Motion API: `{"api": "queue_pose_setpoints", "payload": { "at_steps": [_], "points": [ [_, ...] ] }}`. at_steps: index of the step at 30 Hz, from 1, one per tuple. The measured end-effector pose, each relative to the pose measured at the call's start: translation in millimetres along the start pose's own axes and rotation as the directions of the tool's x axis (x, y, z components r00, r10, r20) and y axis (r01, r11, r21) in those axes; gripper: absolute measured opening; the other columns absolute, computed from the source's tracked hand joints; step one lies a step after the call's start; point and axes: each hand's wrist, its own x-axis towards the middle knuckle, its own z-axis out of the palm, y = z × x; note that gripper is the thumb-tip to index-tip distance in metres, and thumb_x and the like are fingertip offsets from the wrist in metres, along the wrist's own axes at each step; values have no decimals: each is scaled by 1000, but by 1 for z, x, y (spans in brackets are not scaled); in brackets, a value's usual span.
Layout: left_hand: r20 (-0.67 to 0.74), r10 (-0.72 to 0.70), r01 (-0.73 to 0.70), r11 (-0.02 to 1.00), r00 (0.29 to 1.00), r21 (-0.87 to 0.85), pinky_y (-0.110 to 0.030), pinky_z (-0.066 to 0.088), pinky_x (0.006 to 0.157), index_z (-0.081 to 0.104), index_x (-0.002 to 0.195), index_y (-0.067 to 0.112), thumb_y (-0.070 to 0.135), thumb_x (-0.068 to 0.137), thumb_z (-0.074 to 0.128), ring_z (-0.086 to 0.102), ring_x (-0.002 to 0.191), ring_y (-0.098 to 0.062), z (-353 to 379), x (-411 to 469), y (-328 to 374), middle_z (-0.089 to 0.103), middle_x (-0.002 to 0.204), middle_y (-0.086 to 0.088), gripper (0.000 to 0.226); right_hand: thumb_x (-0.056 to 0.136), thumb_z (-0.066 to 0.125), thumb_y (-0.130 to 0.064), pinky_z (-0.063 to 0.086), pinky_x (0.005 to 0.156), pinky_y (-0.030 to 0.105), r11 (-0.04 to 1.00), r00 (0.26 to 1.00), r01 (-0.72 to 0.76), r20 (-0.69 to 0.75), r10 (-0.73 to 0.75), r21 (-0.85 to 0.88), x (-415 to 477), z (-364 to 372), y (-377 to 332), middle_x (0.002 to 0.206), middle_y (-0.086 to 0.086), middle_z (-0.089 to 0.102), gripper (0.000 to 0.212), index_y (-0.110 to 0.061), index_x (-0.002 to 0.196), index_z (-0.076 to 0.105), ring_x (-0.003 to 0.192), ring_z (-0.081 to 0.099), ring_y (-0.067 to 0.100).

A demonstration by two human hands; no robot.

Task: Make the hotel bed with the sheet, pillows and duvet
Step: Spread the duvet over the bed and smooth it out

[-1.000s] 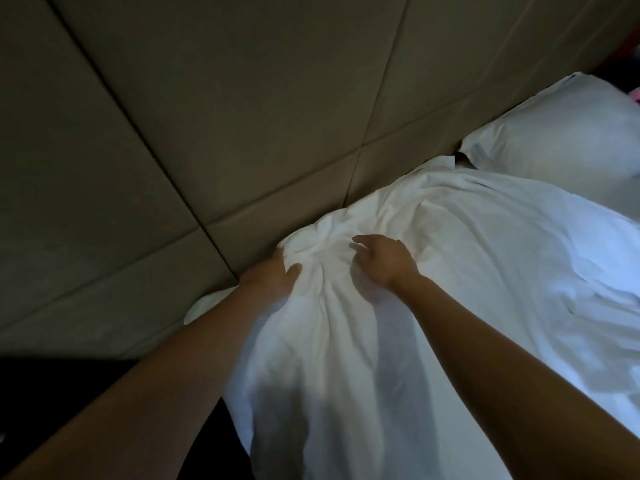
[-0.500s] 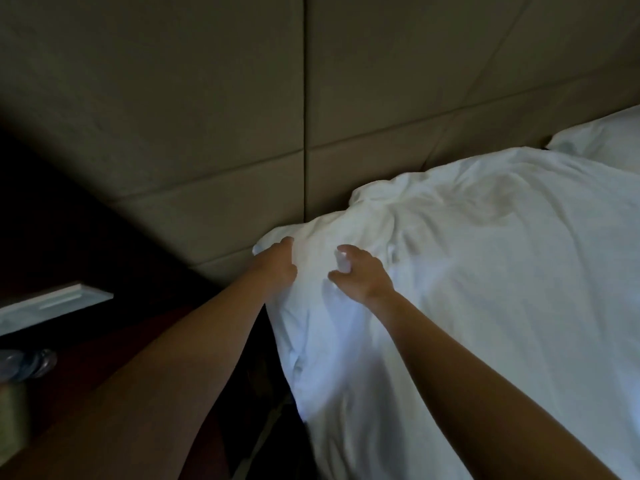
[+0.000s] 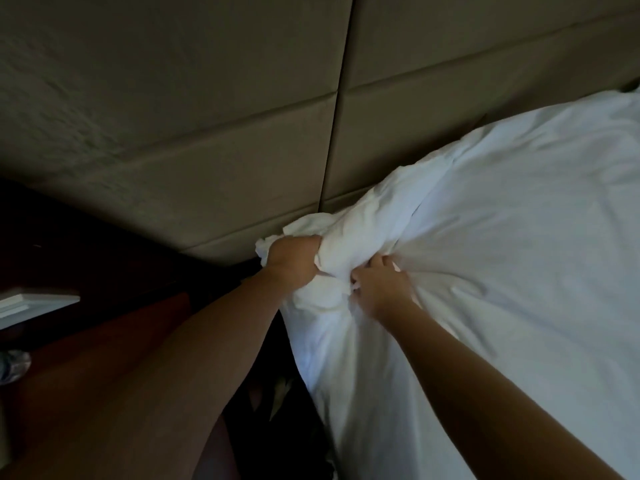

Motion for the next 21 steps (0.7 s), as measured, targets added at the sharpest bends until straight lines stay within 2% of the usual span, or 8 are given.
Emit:
{"api": "queue_pose_setpoints", "payload": {
  "at_steps": [2, 5, 9, 12, 14, 16, 18, 21],
  "points": [
    [-129, 47, -48, 999, 990, -9, -37, 42, 91, 51, 126, 14, 26, 94, 50, 56, 114, -33, -23, -6, -2, 60, 125, -13, 34, 97, 46, -34, 46, 95, 40, 991, 998, 32, -60, -24, 129, -5, -20, -4, 133, 9, 50, 31, -24, 125, 57, 124, 49, 32],
    [-355, 1, 15, 999, 935, 42, -36, 45, 75, 57, 109, 16, 25, 90, 57, 63, 100, -34, -80, -13, -21, 66, 107, -13, 22, 96, 50, -29, 43, 85, 30, 908, 982, 119, -183, -48, 401, -15, -62, -38, 116, 6, 65, 25, -18, 115, 62, 110, 58, 26],
    [-442, 33, 55, 981, 896, 184, -33, 38, 63, 55, 105, 14, 29, 89, 60, 65, 88, -35, -104, -36, -62, 67, 95, -14, 23, 95, 55, -26, 36, 73, 29, 819, 956, 254, -264, -130, 514, -23, -83, -87, 98, 11, 68, 22, -8, 93, 67, 96, 60, 28],
    [-477, 40, 108, 954, 878, 279, -33, 41, 59, 53, 104, 11, 20, 88, 62, 65, 82, -34, -76, -41, -76, 66, 92, -13, 21, 98, 51, -27, 38, 81, 25, 778, 977, 210, -152, -148, 592, -16, -69, -83, 107, 10, 68, 27, -8, 96, 69, 103, 59, 26],
    [-452, 16, 143, 938, 892, 315, -37, 49, 69, 55, 106, 8, 10, 82, 65, 63, 88, -34, -63, -43, -70, 62, 99, -16, 26, 98, 51, -28, 38, 99, 24, 719, 986, 155, -67, -150, 677, -22, -57, -75, 125, 4, 64, 27, -14, 112, 69, 117, 56, 20],
    [-354, 2, 101, 957, 935, 272, -42, 44, 93, 48, 127, 9, 9, 84, 60, 52, 111, -36, -56, -49, -57, 51, 123, -19, 44, 99, 50, -27, 35, 107, 25, 695, 990, 132, -58, -129, 706, -39, -51, -64, 137, 0, 55, 32, -18, 127, 63, 126, 50, 17],
    [-241, -9, 67, 971, 971, 231, -39, 33, 106, 35, 142, 14, 15, 87, 57, 41, 126, -33, -53, -58, -41, 40, 139, -15, 59, 100, 46, -21, 36, 109, 28, 692, 992, 126, -85, -93, 711, -59, -46, -47, 139, 0, 54, 33, -16, 130, 60, 126, 50, 17],
    [-188, 28, -3, 992, 982, 129, -38, 33, 107, 34, 144, 18, 19, 88, 55, 41, 129, -30, -50, -80, -10, 38, 143, -11, 59, 96, 48, -17, 42, 103, 31, 657, 989, 75, -140, 46, 750, -94, -34, -21, 128, 3, 62, 30, -14, 120, 66, 117, 57, 20]
  ]
}}
